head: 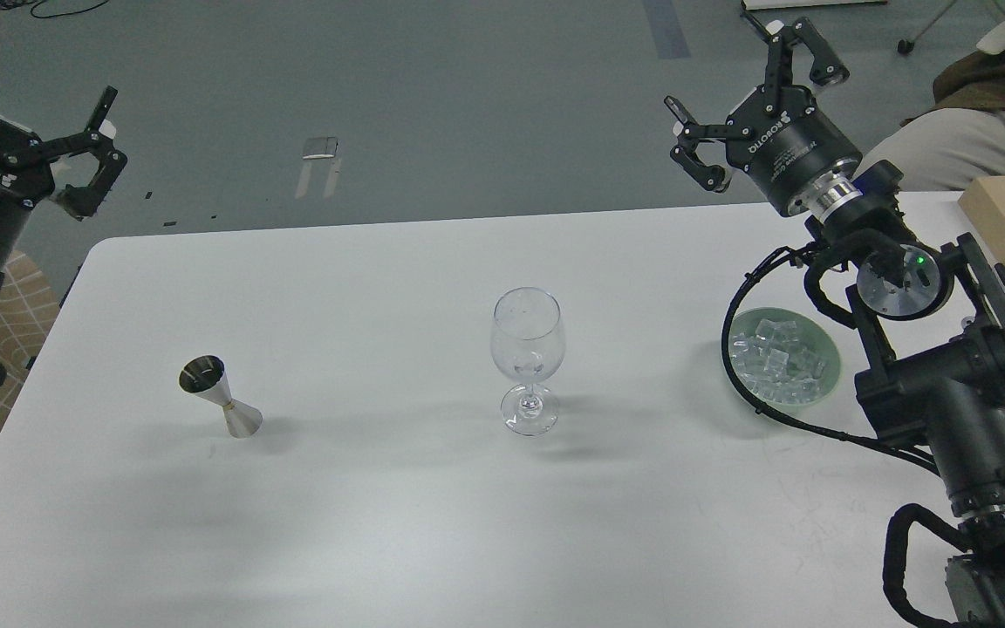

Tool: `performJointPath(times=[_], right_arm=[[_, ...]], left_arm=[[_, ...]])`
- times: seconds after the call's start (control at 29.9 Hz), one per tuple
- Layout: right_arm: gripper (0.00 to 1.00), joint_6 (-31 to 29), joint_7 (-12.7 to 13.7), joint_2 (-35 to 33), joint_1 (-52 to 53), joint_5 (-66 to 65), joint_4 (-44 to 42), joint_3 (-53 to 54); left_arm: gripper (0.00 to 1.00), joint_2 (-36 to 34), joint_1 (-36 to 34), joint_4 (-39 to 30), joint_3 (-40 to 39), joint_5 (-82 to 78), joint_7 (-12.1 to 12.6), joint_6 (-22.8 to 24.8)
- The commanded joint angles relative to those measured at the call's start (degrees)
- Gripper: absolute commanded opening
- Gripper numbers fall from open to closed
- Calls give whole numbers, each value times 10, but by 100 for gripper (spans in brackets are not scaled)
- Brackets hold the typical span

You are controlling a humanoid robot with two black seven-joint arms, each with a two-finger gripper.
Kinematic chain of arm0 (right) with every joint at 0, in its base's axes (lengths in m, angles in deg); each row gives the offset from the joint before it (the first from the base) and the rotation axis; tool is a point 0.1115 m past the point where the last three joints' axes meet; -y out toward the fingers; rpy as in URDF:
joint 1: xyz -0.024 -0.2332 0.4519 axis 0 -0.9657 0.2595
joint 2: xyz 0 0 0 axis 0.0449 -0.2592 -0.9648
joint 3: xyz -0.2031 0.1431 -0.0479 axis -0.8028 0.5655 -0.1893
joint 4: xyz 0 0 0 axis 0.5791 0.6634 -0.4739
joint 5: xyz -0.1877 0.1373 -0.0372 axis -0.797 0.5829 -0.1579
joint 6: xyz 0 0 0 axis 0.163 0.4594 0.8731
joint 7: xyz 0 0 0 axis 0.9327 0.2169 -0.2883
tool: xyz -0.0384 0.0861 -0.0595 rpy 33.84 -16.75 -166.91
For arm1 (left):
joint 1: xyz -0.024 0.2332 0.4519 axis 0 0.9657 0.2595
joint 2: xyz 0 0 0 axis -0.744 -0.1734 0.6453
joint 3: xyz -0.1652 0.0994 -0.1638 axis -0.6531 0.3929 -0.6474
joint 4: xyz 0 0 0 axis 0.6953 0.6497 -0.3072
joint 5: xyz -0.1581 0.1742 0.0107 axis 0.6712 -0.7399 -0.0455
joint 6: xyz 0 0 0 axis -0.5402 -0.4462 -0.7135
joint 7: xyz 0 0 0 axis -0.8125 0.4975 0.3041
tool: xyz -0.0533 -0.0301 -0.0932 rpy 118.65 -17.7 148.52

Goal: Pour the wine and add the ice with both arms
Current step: 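Swing the left gripper out and down toward the metal jigger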

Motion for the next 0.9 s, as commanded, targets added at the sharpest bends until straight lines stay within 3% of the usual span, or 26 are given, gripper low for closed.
performJointPath(times=[0.0,0.87], right_arm=[[100,0,0,0,0,0,0,-1],[100,0,0,0,-4,0,-2,-2]], left_arm=[[98,-1,33,-21,-24,10,4,-3],[98,31,277,-121,-133,97,17,2]])
